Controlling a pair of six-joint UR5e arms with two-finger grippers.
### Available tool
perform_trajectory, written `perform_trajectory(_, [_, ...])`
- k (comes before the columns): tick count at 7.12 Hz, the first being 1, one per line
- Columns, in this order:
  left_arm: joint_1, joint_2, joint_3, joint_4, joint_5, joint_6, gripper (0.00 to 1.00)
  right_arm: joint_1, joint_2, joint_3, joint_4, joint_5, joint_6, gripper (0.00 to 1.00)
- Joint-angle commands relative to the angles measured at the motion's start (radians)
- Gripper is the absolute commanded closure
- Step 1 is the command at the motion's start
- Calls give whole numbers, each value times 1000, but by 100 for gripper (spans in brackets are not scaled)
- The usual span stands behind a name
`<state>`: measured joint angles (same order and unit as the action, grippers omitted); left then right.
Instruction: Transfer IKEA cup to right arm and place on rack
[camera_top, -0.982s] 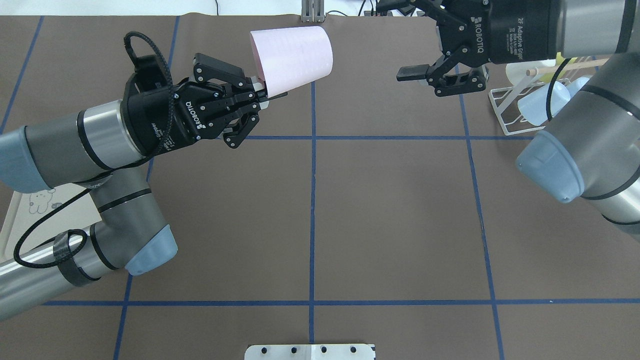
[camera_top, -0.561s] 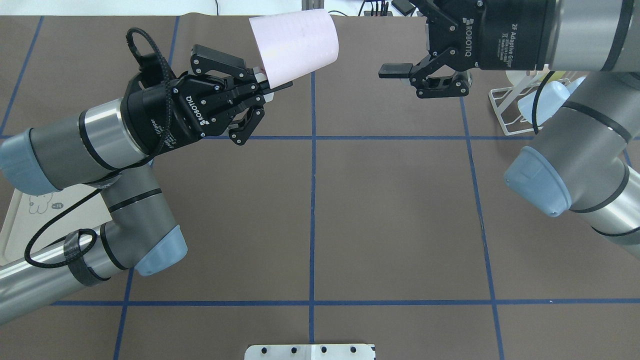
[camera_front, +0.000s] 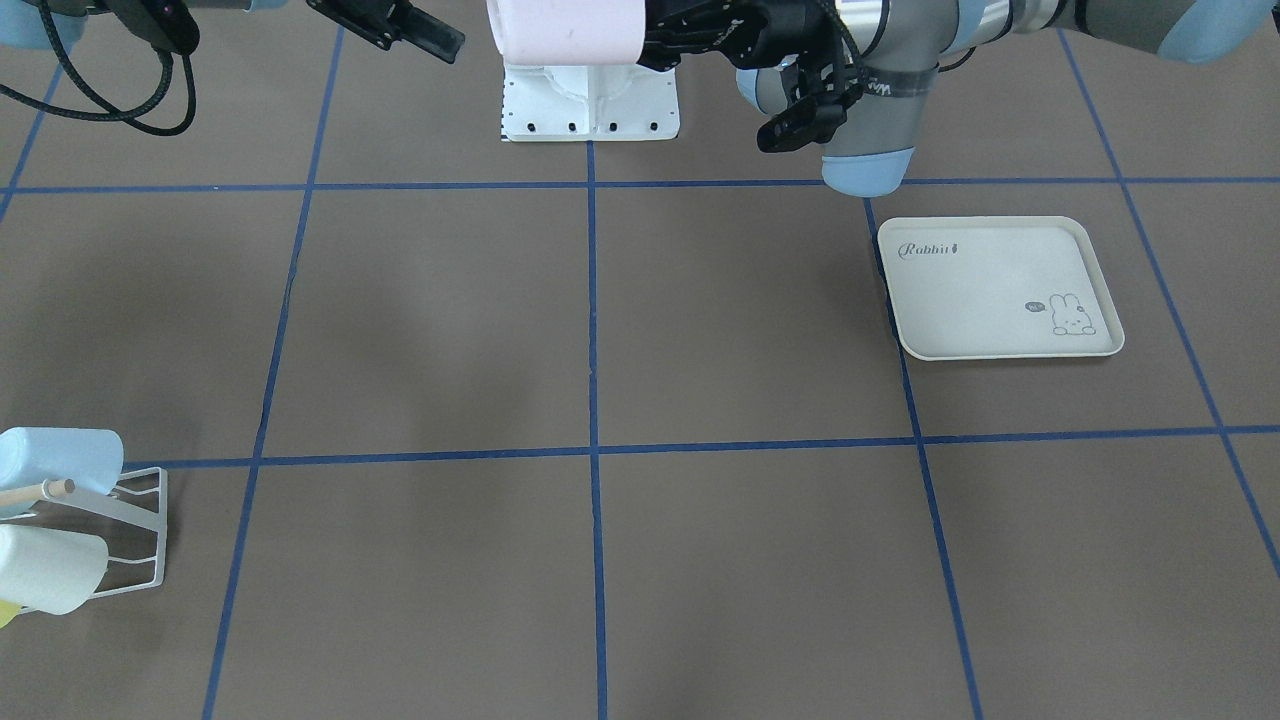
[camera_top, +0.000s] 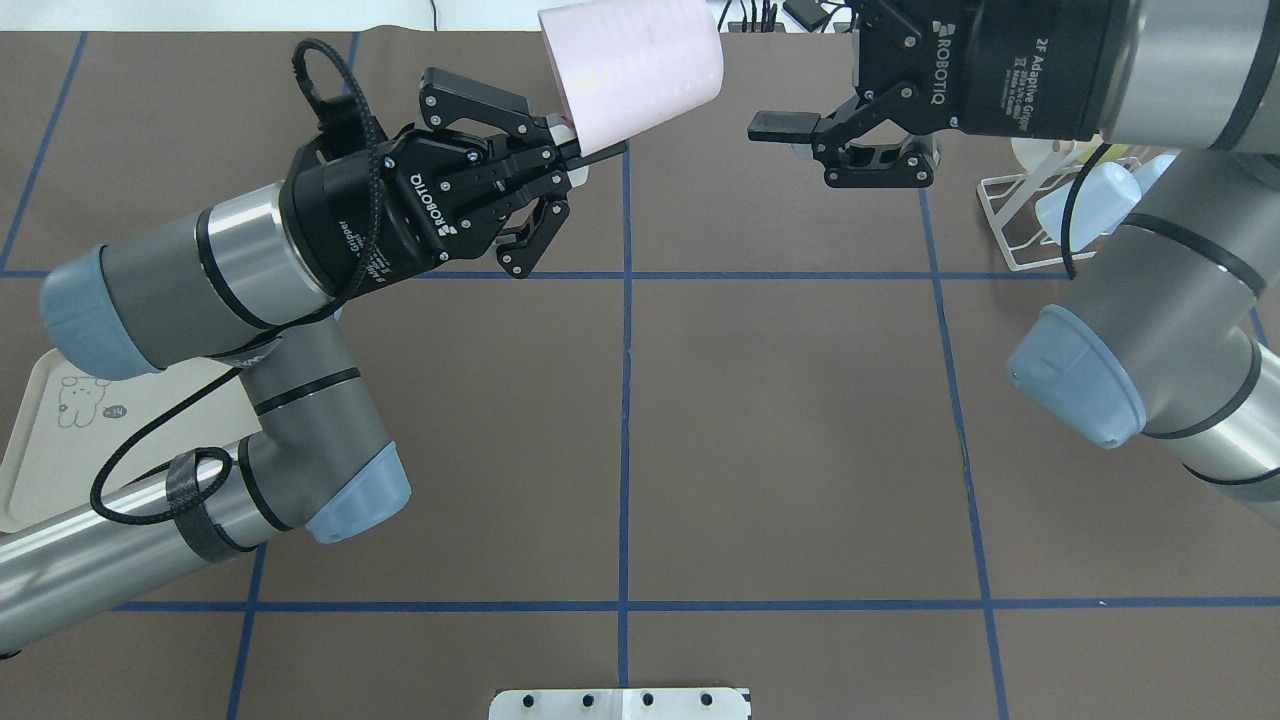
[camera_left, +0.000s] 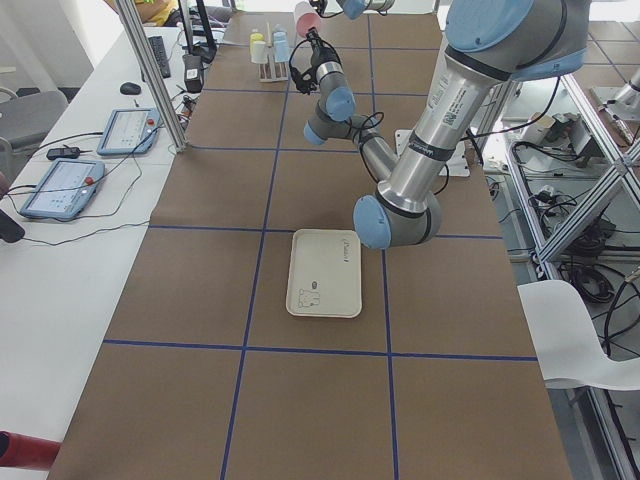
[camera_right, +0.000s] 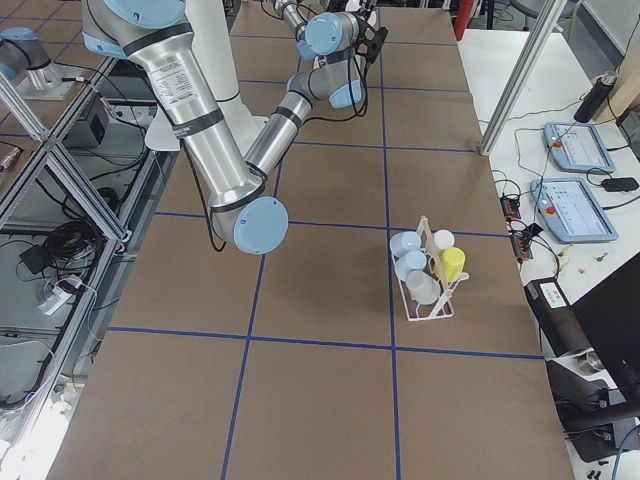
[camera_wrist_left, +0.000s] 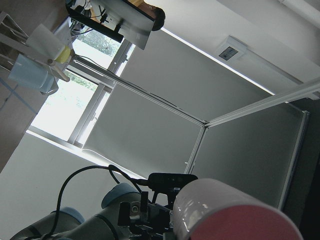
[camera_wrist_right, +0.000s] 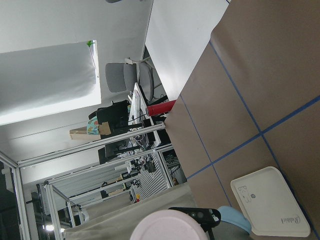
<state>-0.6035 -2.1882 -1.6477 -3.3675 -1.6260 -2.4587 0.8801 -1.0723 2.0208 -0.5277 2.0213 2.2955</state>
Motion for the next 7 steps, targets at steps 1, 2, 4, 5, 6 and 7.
perform_trajectory(1, [4, -19, 3, 5, 0, 0, 100, -4, 0, 1, 0, -1, 1, 0])
perform_trajectory(2, [5, -22, 5, 8, 0, 0, 100, -4, 0, 4, 0, -1, 1, 0])
perform_trajectory(4, [14, -27, 5, 10, 0, 0, 100, -9, 0, 7, 0, -1, 1, 0])
perform_trajectory(5, [14, -41, 17, 11, -2, 0, 100, -9, 0, 7, 0, -1, 1, 0])
perform_trajectory(6, [14, -65, 37, 11, -2, 0, 100, -9, 0, 7, 0, -1, 1, 0])
perform_trajectory(7, [21, -71, 42, 11, -2, 0, 100, -9, 0, 7, 0, -1, 1, 0])
